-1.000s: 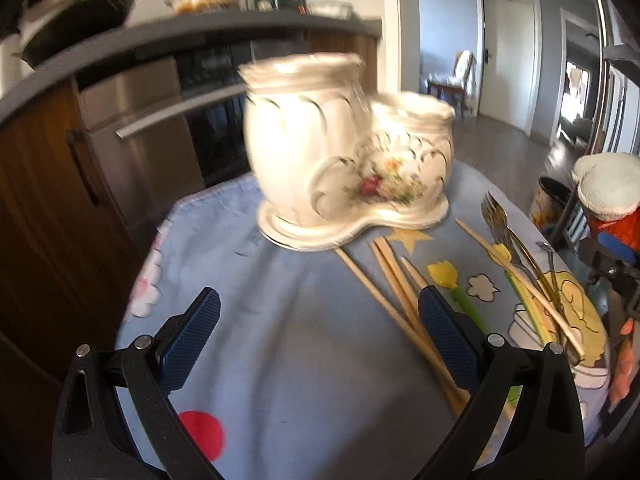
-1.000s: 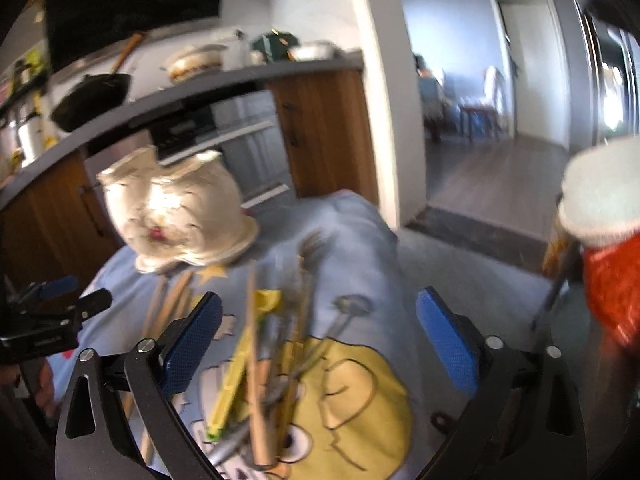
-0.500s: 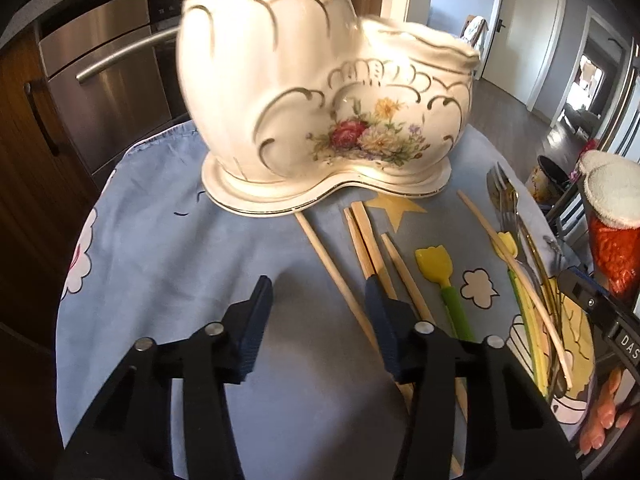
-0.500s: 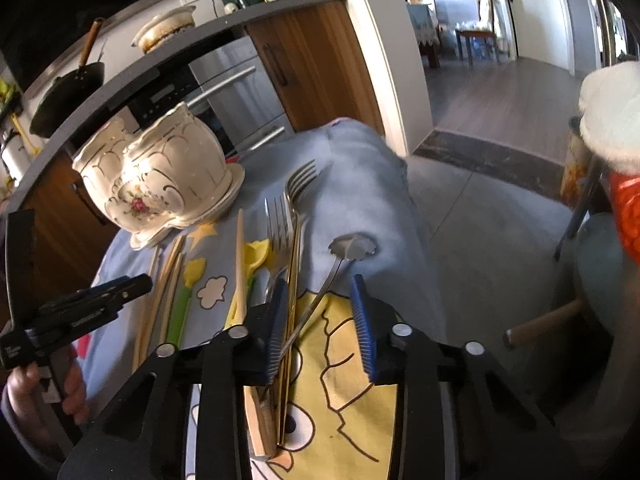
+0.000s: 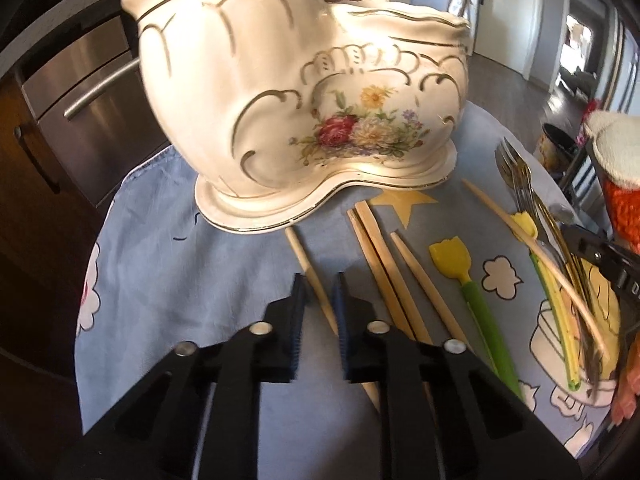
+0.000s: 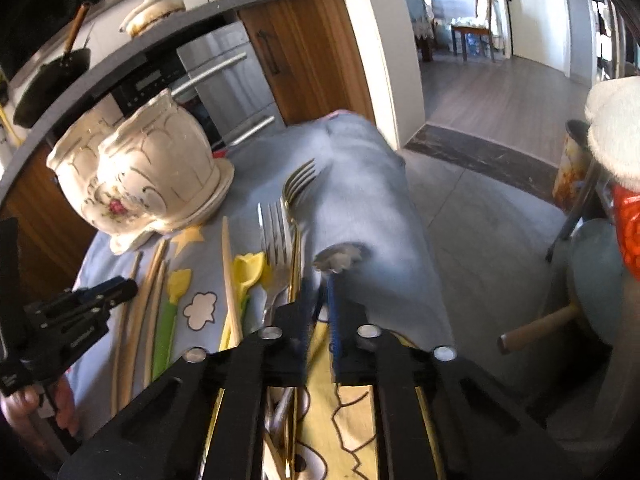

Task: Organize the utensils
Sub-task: 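Grasp a wooden chopstick with the left tool while the right tool grasps the silver spoon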

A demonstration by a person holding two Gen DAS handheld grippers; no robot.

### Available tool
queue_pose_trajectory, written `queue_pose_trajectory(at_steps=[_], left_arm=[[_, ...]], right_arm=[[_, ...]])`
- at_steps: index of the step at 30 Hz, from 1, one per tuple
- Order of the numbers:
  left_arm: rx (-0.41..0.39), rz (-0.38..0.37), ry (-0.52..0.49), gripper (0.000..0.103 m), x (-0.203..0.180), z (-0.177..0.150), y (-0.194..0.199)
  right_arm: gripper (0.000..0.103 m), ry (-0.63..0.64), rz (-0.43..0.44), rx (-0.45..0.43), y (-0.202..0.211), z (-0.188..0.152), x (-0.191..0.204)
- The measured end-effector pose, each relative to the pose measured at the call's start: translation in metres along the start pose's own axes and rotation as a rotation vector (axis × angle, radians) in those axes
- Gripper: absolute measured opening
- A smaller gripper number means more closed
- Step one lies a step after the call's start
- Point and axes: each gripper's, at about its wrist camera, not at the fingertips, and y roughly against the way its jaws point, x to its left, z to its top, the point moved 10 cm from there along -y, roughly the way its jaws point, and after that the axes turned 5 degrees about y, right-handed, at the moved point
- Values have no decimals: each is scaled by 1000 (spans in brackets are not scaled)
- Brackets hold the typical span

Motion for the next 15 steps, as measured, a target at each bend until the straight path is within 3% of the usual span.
queue_pose_trajectory(at_steps=[10, 15], left_arm=[[-13, -53, -47, 5, 9, -11, 19], [-88, -109, -36, 5, 14, -14, 48]], right_arm=[[3, 88, 6, -85, 24, 11, 17], [3, 159, 24, -176, 48, 23, 37]])
